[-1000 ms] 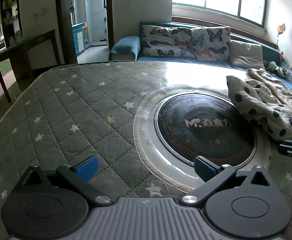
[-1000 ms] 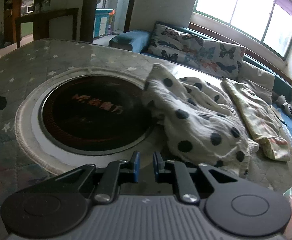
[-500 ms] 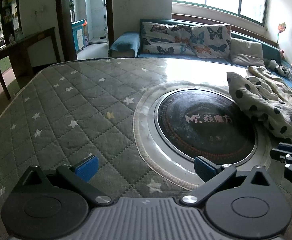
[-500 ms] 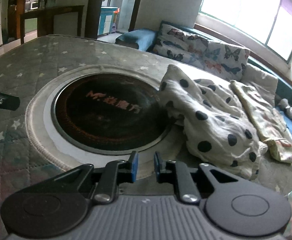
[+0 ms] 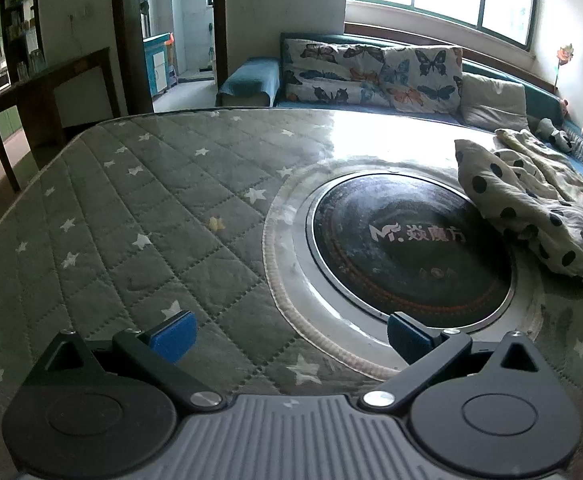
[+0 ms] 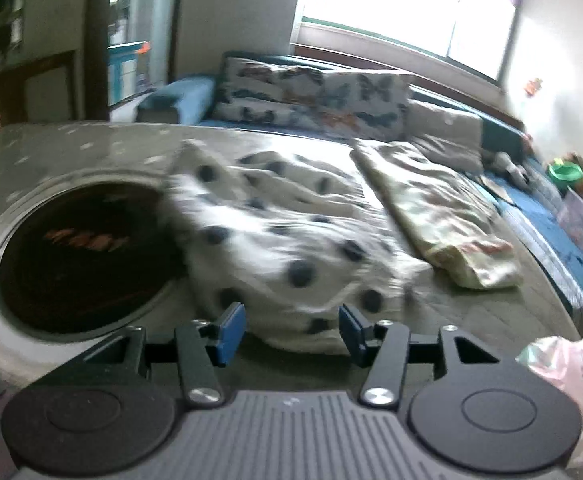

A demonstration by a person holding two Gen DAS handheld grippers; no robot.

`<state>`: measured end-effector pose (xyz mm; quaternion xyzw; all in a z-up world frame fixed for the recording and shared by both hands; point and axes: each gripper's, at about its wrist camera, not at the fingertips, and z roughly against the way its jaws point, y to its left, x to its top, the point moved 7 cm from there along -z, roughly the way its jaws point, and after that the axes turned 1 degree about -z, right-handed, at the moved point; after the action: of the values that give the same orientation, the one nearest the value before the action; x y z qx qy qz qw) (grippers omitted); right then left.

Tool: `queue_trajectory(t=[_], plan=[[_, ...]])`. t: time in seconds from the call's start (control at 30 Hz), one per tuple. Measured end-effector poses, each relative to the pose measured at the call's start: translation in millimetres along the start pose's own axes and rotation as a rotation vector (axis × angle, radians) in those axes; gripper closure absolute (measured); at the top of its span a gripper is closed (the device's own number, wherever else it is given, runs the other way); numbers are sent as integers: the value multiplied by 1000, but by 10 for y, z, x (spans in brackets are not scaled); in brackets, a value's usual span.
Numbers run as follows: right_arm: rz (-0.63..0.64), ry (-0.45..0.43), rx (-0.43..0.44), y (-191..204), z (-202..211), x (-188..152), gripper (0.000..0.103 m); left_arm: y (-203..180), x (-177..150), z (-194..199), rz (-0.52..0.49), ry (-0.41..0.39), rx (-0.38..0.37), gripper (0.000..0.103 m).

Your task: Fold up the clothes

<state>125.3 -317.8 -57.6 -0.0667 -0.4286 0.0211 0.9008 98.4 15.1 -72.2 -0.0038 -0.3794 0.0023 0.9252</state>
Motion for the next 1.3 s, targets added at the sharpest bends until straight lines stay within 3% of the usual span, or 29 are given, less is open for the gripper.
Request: queue_trajectory(t=[0.2,0.43,0.53,0.6,0.77,1.1,1.13,1.2,1.3], plan=[[-89,35,-9,-252,-275,-30,48,11,25,-119,-10,6,18,0],[-133,54,22,-202,-430,-116,52,87,39,-357,14,15,44,0],[-113,43,22,-146,-417,-103,64,113,34,-408,11,12,63,0],[-112,29,32,-109,-394,-77,87,129,34,-422,8,3,71,0],[-89,-9,81,77,-313,-14,100,202,39,-449,15,-1,87,0],[0,-90,207,579,0,163,97,296,37,-437,36,-2,85,0],[-14,-85,191,504,-32,158,96,296,35,-430,33,-3,83,0],[-44,-73,155,338,-104,144,81,296,34,-415,25,-7,81,0],[-90,-56,101,90,-209,121,78,309,40,-411,24,-16,86,0]])
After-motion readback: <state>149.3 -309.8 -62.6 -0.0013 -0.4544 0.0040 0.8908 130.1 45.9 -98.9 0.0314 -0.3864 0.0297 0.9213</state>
